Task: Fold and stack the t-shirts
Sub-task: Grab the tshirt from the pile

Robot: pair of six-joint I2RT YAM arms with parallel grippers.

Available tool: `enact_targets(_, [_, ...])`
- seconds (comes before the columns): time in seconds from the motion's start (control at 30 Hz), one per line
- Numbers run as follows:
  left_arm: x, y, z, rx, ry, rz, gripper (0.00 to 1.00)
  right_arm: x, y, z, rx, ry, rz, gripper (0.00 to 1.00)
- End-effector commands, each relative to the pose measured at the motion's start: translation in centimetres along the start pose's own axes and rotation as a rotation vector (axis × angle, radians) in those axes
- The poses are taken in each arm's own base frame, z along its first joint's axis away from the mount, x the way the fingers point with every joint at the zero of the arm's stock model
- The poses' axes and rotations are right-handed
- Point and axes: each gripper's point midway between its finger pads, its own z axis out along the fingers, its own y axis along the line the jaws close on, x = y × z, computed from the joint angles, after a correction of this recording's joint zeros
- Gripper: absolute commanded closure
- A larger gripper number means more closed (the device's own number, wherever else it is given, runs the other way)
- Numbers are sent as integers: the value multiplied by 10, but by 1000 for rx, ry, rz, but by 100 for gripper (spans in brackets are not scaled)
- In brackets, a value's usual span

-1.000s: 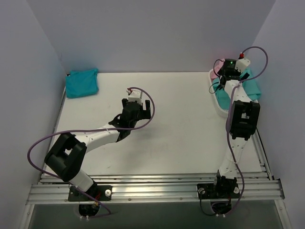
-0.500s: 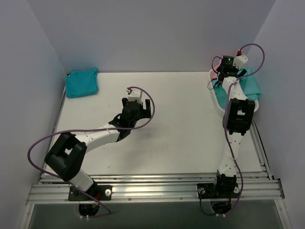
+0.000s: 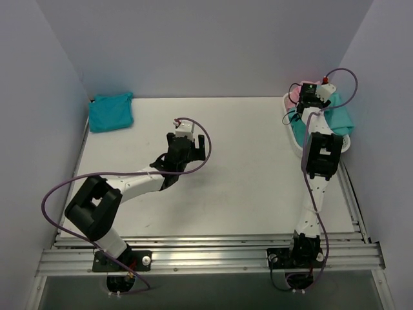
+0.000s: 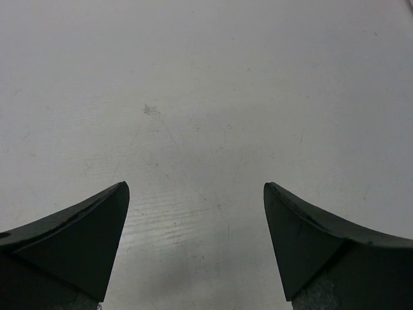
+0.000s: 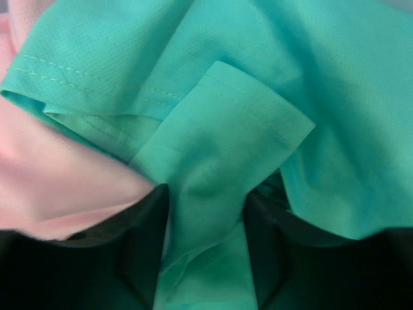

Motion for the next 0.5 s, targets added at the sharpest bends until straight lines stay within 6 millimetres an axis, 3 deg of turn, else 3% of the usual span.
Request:
enact_targets(0.0, [-30,-11,5,22,-75,-27,6,-38,-8,-9,35,-71,50,63])
enact_targets(0.03, [-31,-11,5,22,-75,-27,6,-39,-8,-10,36,-73,50,78])
enact_targets(0.13, [-31,-11,5,24,-76,-29,6,-46,-6,-12,25,-95,72,100])
enact_targets(0.33, [-32,-11,3,26,-77,-33,6,-50,-7,-16,25,-97,71,100])
enact_targets(0.47, [-34,-11,2,30,-82,-35,6,-63,-4,-34,7,-112,87,100])
